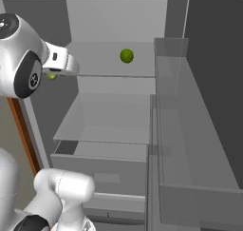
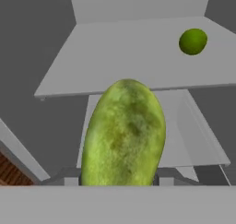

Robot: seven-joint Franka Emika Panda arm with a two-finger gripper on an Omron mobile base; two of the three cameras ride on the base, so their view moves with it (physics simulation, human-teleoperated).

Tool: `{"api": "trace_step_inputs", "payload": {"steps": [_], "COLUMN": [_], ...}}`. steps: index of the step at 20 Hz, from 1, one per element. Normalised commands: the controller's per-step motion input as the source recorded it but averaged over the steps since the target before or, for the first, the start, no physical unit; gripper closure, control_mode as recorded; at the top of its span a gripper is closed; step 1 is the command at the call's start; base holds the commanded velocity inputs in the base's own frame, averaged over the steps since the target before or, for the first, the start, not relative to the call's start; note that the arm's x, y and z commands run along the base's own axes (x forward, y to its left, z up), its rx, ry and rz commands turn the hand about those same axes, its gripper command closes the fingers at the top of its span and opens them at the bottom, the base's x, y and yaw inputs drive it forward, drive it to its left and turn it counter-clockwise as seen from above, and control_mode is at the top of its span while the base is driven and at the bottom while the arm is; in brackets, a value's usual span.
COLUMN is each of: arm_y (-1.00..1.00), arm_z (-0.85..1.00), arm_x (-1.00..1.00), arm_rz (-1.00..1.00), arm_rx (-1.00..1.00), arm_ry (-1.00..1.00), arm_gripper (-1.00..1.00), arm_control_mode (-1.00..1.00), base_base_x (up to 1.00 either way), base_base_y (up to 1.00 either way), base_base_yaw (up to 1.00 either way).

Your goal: Open the fridge, remove the mango, lime, and steak, and place them on any counter.

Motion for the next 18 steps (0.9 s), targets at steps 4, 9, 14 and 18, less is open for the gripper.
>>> {"api": "trace_step_inputs", "payload": {"steps": [4, 9, 14, 18], "arm_y": [-0.05, -0.14, -0.03, 0.00], "arm_z": [0.00, 0.00, 0.00, 0.00], "arm_x": [-0.13, -0.11, -0.04, 0.00], "arm_rz": [-0.13, -0.08, -0.01, 0.00], "arm_rx": [0.00, 0.00, 0.00, 0.00], "arm_ry": [0.00, 0.00, 0.00, 0.00], "arm_gripper": [1.00, 1.00, 1.00, 1.00], "arm_control_mode": [-1.00, -1.00, 1.00, 1.00], "base_base_x": [0.00, 0.00, -0.31, -0.79], "base_base_y": [0.00, 0.00, -0.19, -0.38], "base_base_yaw": [0.00, 0.00, -0.05, -0.18]}}
